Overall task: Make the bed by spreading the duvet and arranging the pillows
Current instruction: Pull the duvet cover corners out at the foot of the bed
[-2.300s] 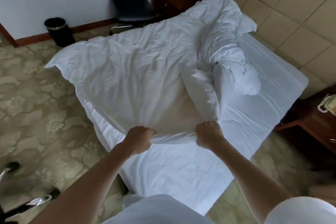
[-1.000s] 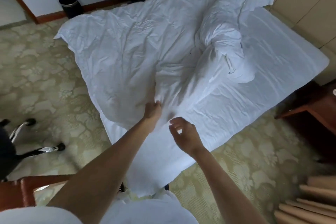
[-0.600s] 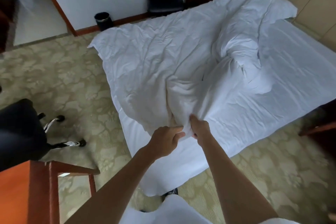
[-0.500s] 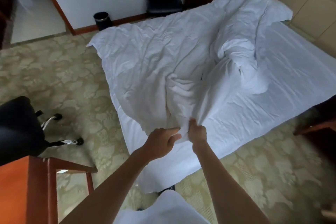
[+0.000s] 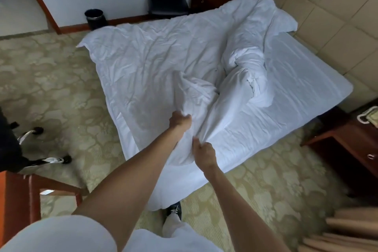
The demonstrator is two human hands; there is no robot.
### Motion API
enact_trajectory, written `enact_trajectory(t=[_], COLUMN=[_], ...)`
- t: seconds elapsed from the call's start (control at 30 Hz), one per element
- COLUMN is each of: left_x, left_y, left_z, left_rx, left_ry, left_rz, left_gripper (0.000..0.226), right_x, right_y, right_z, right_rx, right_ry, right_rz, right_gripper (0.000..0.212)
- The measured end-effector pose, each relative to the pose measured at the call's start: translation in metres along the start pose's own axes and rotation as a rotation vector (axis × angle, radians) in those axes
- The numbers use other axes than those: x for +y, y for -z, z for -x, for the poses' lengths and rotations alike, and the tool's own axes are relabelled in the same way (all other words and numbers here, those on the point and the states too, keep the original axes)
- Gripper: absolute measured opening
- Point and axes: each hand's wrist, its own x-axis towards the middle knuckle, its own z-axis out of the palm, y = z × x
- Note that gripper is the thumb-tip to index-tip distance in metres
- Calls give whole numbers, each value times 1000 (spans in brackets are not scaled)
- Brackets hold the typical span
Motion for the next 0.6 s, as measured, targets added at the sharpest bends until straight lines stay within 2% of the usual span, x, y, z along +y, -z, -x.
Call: enact_trajectory(t=[0.07,0.13,0.17,0.23,0.27,0.3,0.37,0.4,0.53,0.6], left_x=[-1,-9,-13,-26,-35,-45,-66,-72,-79,-80], left_y=[-3,7,12,24,30,38,51,57,66,66], left_z=[0,11,18,36,44,51,62,67,88,94], left_rx=[28,19,-3,-121,-181,-239,-352,-401,-489,-553], left_ry=[-84,-145,-163,-180,-199,-226,-259,-230,-257,-324], left_rz=[80,146,194,254,218,161,144,193,107,33], left_gripper=[26,17,15,13,16,24,47,53,53,54], right_x=[8,14,13,10,5,-3,-20,-28,-60,-65], right_y=[11,23,31,52,63,73,92,97,91,76], right_z=[-10,-16,-19,-33,-43,-51,-71,-82,-114,-123], right_rx=[-122,-125,-54,187,251,249,179,126,-180,-360], right_ry=[103,190,224,300,350,384,448,491,685,714], right_rz=[228,362,299,163,157,181,372,509,1073,1278], right_gripper=[32,24,21,11,22,44,81,91,108,108])
